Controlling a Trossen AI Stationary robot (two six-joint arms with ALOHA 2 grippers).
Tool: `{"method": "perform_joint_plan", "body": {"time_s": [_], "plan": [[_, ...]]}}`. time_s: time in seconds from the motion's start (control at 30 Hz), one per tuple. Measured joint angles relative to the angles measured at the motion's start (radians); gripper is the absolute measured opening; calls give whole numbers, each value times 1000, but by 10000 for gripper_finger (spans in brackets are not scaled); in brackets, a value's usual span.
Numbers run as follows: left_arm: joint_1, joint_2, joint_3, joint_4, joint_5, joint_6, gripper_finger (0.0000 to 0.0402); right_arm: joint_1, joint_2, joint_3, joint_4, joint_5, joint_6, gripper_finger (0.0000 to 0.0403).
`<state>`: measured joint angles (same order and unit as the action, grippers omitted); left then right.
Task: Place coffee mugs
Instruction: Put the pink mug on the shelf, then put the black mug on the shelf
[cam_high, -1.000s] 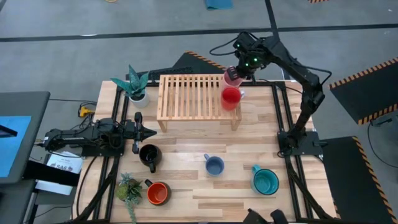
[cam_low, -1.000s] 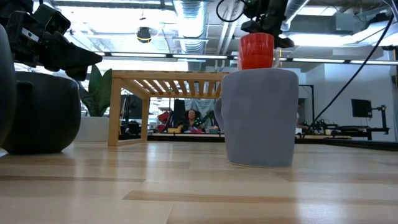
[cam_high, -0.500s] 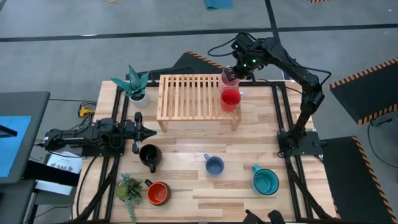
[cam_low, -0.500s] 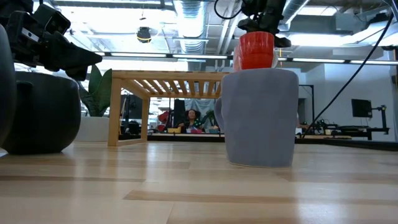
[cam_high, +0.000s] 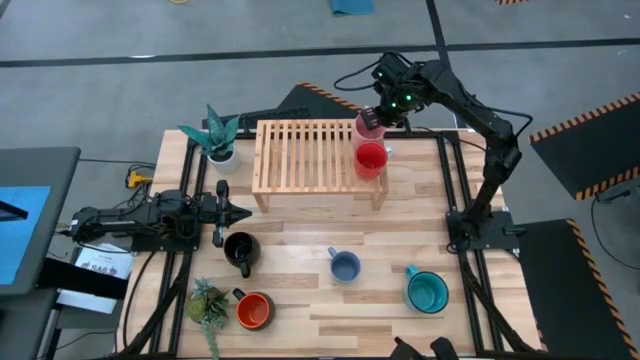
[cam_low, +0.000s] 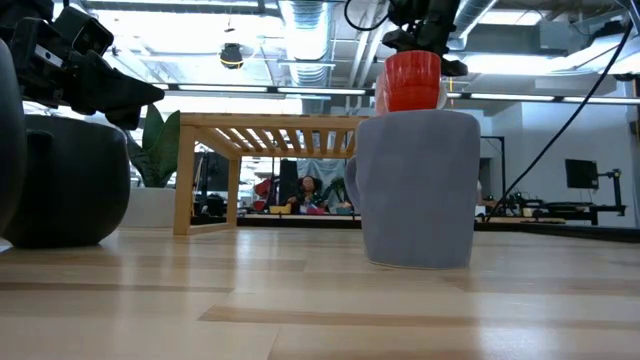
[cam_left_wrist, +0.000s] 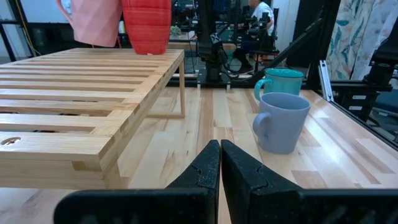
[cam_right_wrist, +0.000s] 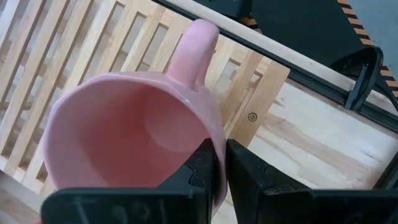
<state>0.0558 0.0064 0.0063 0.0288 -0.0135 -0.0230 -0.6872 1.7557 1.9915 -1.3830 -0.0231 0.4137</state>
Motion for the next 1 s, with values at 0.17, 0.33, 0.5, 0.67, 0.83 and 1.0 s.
{"method": "perform_joint_plan", "body": {"time_s": [0.17, 0.33, 0.5, 0.67, 0.83, 1.0], "plan": [[0, 0, 0, 0, 0, 0, 0, 0, 0, 0, 0, 0, -1, 63], [0, 0, 0, 0, 0, 0, 0, 0, 0, 0, 0, 1, -3, 85], [0, 0, 0, 0, 0, 0, 0, -1, 0, 0, 2, 1, -3, 123], [0, 0, 0, 0, 0, 0, 0, 0, 0, 0, 5, 1, -3, 160], [0, 0, 0, 0, 0, 0, 0, 0, 0, 0, 10, 1, -3, 188], [0, 0, 0, 0, 0, 0, 0, -9, -3, 1, 9, -2, -19, 202]]}}
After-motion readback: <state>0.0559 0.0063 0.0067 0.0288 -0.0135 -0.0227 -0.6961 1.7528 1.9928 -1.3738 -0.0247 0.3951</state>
